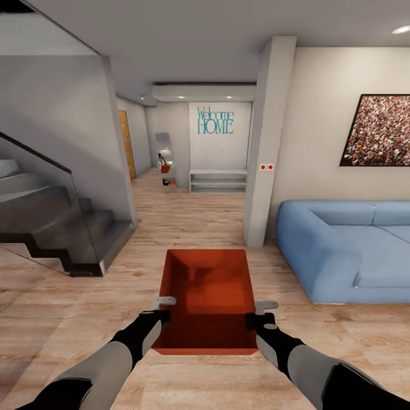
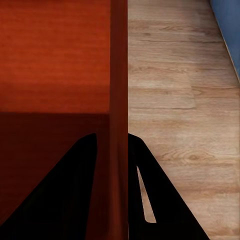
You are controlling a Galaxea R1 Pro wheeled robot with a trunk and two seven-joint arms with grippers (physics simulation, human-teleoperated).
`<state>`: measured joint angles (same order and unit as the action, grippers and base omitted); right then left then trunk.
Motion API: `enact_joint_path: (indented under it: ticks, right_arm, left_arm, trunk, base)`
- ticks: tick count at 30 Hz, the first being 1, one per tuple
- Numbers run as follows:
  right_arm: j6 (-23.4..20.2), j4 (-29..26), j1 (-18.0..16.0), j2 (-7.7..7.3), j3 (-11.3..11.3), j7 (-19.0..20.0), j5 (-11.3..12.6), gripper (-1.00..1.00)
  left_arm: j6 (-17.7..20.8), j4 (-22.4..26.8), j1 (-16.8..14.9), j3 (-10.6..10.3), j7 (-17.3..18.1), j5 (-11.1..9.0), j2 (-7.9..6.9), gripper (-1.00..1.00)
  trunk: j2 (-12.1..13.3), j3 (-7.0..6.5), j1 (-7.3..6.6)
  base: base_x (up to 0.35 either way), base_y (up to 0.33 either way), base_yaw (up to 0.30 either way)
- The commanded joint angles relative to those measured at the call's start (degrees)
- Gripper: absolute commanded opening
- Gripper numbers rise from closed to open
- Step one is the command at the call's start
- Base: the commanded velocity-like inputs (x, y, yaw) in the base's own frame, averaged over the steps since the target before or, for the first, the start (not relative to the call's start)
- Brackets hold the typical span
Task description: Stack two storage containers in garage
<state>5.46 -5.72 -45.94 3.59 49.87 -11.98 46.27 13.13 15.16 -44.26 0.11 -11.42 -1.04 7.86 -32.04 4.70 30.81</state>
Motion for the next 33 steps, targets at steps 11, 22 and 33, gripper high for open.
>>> enact_joint_path:
  ticks: [11,22,33]
  right_arm:
    - [0.35,0.28,-0.03,-1.39,-0.21,-0.41,0.49,-1.00]
    - [0.35,0.28,-0.05,-1.40,-0.21,-0.41,0.49,-1.00]
    - [0.35,0.28,-0.03,-1.45,-0.21,-0.41,0.49,-1.00]
  left_arm:
    - [0.49,0.14,-0.03,0.15,-1.76,1.04,-0.56,-1.00]
    - [0.49,0.14,-0.03,0.15,-1.76,1.04,-0.56,-1.00]
    - [0.49,0.14,-0.03,0.15,-1.76,1.04,-0.56,-1.00]
  trunk:
    - [-0.10,-0.17,0.02]
    - [-0.10,-0.52,0.02]
    - [-0.10,-0.52,0.02]
  base:
    - [0.000,0.000,0.002]
    - [0.000,0.000,0.000]
    - [0.000,0.000,0.000]
